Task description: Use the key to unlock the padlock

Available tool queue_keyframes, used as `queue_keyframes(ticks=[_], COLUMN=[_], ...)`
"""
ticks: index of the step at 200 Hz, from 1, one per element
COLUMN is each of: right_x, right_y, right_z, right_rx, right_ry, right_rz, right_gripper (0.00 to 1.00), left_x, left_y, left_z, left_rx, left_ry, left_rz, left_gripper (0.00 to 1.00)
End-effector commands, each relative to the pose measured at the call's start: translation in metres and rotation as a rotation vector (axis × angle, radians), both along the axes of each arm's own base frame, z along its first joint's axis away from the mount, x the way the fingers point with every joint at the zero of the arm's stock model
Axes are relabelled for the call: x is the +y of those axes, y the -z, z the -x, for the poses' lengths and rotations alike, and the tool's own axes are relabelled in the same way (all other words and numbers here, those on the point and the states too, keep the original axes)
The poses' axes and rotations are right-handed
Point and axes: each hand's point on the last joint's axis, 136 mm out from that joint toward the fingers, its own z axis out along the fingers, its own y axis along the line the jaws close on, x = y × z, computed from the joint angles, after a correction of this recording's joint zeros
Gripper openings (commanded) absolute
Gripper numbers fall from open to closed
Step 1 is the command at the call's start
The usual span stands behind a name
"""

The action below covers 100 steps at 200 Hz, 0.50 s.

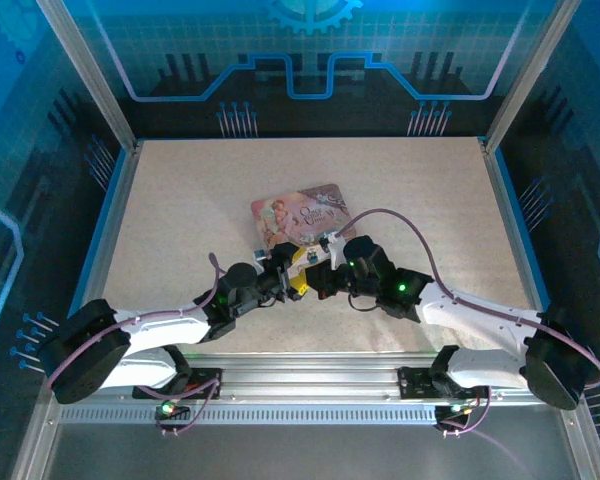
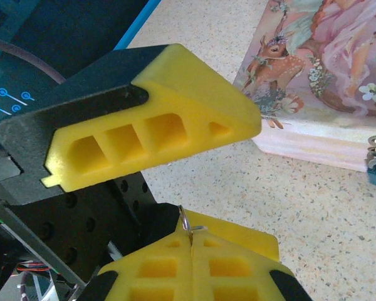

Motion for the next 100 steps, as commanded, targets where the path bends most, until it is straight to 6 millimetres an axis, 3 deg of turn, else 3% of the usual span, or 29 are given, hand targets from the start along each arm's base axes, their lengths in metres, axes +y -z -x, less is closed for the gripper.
queue_keyframes(ticks=[1, 100], right_x=[0.01, 0.001], right_y=[-0.013, 0.004], right_z=[0.002, 0.006], right_rx=[-0.011, 0.02], right_ry=[-0.018, 0.002], right_rz=[-0.043, -0.004], right_gripper=[0.01, 0.01], left_x=[0.004, 0.009], left_y=[-0.009, -0.007], left_z=[0.0, 0.001], left_rx=[-0.038, -0.031], left_ry=[-0.024, -0.043], left_rz=[0.022, 0.022], left_gripper=[0.75, 0.64])
